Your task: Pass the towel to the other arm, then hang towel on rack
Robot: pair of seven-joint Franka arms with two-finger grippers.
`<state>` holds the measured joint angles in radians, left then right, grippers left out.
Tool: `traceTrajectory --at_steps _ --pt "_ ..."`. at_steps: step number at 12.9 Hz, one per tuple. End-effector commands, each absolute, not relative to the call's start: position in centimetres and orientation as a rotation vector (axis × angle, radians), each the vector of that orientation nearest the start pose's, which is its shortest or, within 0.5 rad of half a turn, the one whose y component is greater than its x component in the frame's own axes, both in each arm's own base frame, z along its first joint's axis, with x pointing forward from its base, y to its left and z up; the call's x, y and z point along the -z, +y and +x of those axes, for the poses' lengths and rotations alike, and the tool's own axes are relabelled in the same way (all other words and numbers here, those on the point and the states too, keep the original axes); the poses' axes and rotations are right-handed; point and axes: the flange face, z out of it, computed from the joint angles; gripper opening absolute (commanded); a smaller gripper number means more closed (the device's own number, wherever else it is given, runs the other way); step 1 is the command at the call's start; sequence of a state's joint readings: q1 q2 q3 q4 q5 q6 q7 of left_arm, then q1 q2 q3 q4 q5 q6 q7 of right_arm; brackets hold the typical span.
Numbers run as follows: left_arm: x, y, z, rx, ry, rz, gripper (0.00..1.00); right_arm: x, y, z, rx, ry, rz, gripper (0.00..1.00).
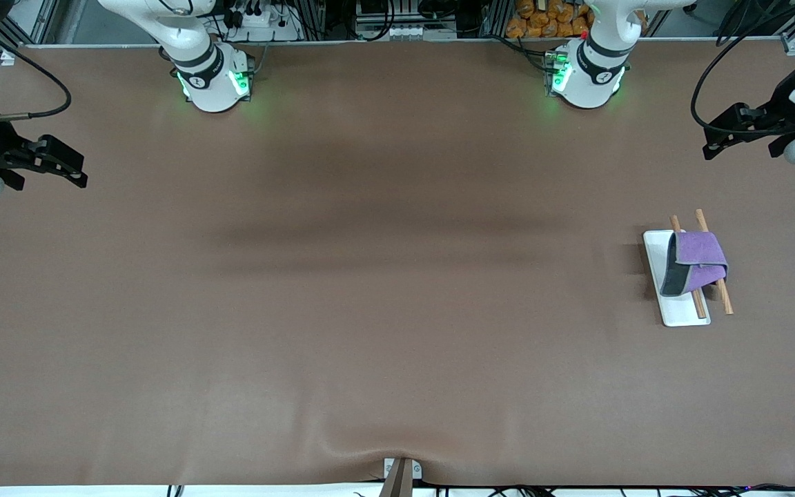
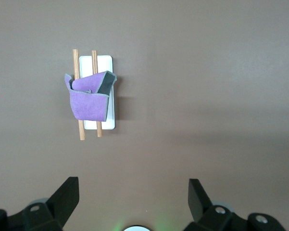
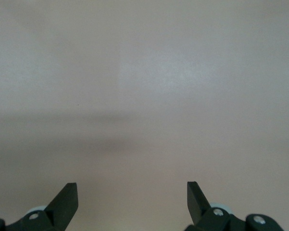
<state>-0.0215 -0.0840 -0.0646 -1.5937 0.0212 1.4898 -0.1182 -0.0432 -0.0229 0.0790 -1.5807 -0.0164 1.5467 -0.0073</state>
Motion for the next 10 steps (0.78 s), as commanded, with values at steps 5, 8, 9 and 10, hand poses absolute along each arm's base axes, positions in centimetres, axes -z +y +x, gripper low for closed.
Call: traceTrajectory --at_steps 5,8,9,10 --pt "-65.98 -4.39 51.36 -0.029 -0.143 -3.124 1.00 -63.58 1.71 54.55 -0.019 -0.084 -3.157 1.00" --pt "-66.34 -4.37 51.19 -0.036 -0.143 -3.123 1.00 -63.50 1.62 54.53 -0.024 -0.081 -3.157 1.00" --pt "-66.34 -4.36 51.19 -0.035 -0.143 -3.121 1.00 -63.47 1.62 54.50 -0.029 -0.081 -3.157 1.00" --pt "-66.34 -4.36 51.19 -0.035 -0.143 -3.121 1.00 -63.53 1.62 54.49 -0.029 -0.081 -3.157 1.00"
